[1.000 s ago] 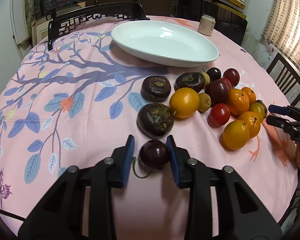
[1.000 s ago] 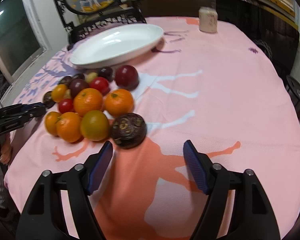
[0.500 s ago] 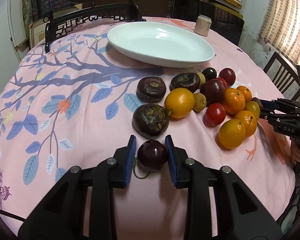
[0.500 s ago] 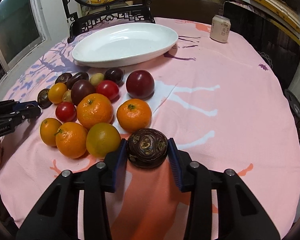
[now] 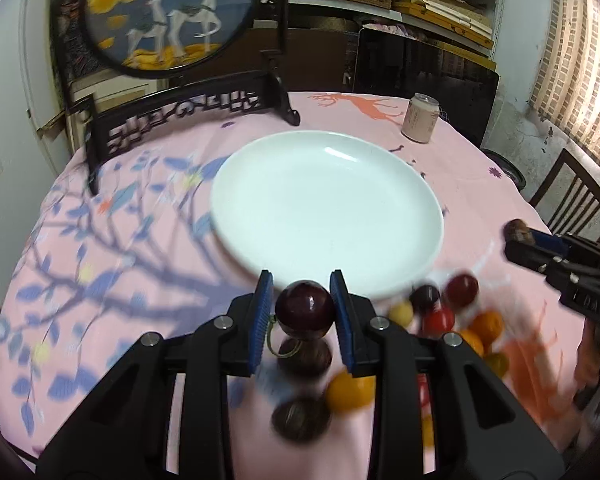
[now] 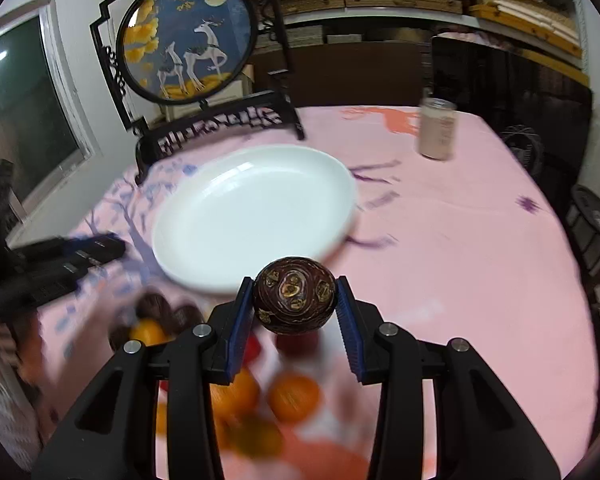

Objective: Organize fruits
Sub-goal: 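Carry both fruits over the white plate and open both grippers to drop them, then grasp another dark brown fruit with the left gripper while the right grasps a red plum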

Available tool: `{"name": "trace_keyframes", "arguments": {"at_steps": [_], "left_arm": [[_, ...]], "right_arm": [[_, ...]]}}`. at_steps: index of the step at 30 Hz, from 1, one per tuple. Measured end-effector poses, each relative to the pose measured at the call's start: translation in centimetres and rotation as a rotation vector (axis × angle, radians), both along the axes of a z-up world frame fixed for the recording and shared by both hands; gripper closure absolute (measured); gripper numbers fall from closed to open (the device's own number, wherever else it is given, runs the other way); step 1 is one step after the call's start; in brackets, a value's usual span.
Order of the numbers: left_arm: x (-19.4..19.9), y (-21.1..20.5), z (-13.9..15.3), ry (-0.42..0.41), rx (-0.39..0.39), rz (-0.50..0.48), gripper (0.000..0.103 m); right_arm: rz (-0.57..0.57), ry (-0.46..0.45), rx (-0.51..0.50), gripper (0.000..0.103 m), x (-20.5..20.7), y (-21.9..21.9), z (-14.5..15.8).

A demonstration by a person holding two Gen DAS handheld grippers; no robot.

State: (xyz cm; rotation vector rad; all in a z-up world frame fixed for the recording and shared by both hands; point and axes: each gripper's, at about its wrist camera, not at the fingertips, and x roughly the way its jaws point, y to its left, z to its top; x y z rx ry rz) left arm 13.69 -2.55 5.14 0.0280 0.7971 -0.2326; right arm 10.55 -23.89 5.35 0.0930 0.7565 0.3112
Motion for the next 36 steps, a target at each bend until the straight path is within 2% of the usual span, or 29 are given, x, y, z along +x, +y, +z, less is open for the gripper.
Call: {"name": "trace_keyframes", "arguments": {"at_steps": [4,6,7,8,9,13,21,25,28,33,36], "left_arm": [[3.1,-1.0,-1.4,0.028,0.003,0.011,0.073],[4.1,-1.0,-2.3,0.035,-0.001,0.024,0.067],[4.4,-0.7,-2.6,0.031,-0.013,0.032,0.056],[4.5,-0.5,-2.8,0.033,-0.023,0.033,0.048],[4.6,-0.2,-2.9,0.043,-0.035,0.024,0.048],[4.4,0.0,-2.9,0.041,-0.041,0.013,0.046],[2.4,1.6,-2.4,-0.006,-0.016,0.064,0.039],[0.6,2.6,-2.5,-0.034,-0.005,0.097,0.029],[-0.6,3.5,-3.4,-0.017,0.026,0.136,0.028],[-1.9,5.1,-4.1,0.016,-0.009,0.169,0.023],[-2.3,5.1,-4.6,0.036,-0.020,0.153,0.023]], "right_arm": [[0.000,0.025,0.055,0.062,4.0,2.3,-1.0],[-0.014,0.032,0.090,0.061,5.7,2.6,-1.9],[-0.020,0.032,0.104,0.056,5.9,2.5,-2.2],[-0.024,0.039,0.120,0.039,6.1,2.1,-2.6],[-0.033,0.035,0.131,0.034,5.9,1.6,-2.8],[-0.073,-0.030,0.148,0.034,5.1,0.0,-2.4],[-0.080,0.015,0.155,0.033,4.0,-0.6,-3.2],[-0.106,0.009,0.165,0.024,2.5,-1.5,-3.2],[-0.119,0.023,0.154,0.024,1.2,-2.1,-3.5],[-0.127,0.017,0.163,0.024,-0.2,-2.6,-3.6],[-0.151,0.041,0.187,0.024,-0.5,-3.3,-4.1]]}}
